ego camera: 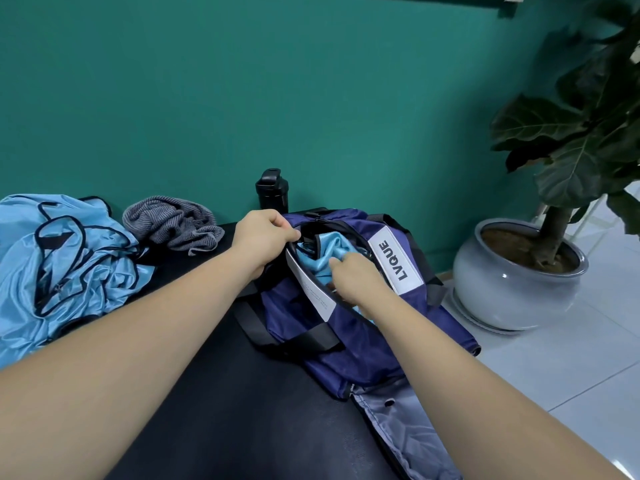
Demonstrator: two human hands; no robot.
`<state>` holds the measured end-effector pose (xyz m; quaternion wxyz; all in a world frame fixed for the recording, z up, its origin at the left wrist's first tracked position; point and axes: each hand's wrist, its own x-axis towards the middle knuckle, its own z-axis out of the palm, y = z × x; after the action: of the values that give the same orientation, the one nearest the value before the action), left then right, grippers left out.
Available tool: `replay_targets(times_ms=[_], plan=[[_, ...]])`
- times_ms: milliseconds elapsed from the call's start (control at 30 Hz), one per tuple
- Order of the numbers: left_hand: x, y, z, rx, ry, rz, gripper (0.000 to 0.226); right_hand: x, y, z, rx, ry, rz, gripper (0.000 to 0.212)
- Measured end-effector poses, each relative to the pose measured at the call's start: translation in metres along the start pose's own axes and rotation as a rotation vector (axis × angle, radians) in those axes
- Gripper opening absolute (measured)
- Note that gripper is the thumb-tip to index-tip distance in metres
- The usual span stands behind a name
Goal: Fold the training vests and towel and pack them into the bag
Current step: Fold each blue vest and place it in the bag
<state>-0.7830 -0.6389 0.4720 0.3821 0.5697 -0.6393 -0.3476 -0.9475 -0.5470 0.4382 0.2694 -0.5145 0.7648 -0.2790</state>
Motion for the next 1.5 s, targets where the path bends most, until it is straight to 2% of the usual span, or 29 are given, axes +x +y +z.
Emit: replay_targets(times_ms=[67,167,267,367,467,567,633,900,967,1067,1167,1233,1367,1500], plan=[[0.0,-0.001,0.0,0.002,-0.004,0.006,0.022,-0.005,-0.001,0.008,0.018,0.07,-0.04,0.042],[0.0,-0.002,0.002,0.003,-0.007,0.013,0.022,-0.008,0.001,0.017,-0.007,0.12,-0.2,0.057],[-0.001,0.0,0.002,0.001,-0.012,0.03,0.021,0.001,0.005,0.024,-0.164,0.043,-0.325,0.056],[-0.002,0.003,0.002,-0.006,-0.005,0.05,0.02,0.029,0.008,0.026,-0.35,0.046,-0.365,0.071],[-0.002,0.003,0.002,-0.019,-0.002,0.065,0.021,0.055,0.01,0.027,-0.507,0.109,-0.348,0.072],[-0.001,0.004,0.001,-0.032,-0.016,0.081,0.02,0.073,0.011,0.026,-0.65,0.136,-0.318,0.053],[-0.001,0.005,0.0,-0.036,-0.031,0.098,0.02,0.084,0.01,0.025,-0.728,0.121,-0.316,0.051],[0.002,0.001,0.001,-0.055,-0.078,0.116,0.024,0.104,0.006,0.021,-0.821,-0.185,-0.166,0.058],[0.002,0.002,0.001,-0.054,-0.084,0.117,0.024,0.109,0.004,0.024,-0.846,-0.2,-0.137,0.062],[0.001,0.002,0.001,-0.055,-0.093,0.11,0.023,0.105,0.001,0.03,-0.849,-0.065,-0.141,0.063],[0.0,0.0,-0.001,-0.06,-0.095,0.105,0.023,0.089,0.004,0.036,-0.876,0.151,-0.273,0.048],[-0.001,-0.002,-0.002,-0.059,-0.094,0.104,0.024,0.08,0.012,0.035,-0.89,0.231,-0.327,0.041],[-0.003,-0.002,-0.001,-0.065,-0.104,0.101,0.022,0.073,0.027,0.022,-0.914,0.237,-0.274,0.058],[-0.003,-0.001,-0.002,-0.045,-0.101,0.113,0.021,0.081,0.02,0.011,-1.082,0.284,-0.349,0.037]])
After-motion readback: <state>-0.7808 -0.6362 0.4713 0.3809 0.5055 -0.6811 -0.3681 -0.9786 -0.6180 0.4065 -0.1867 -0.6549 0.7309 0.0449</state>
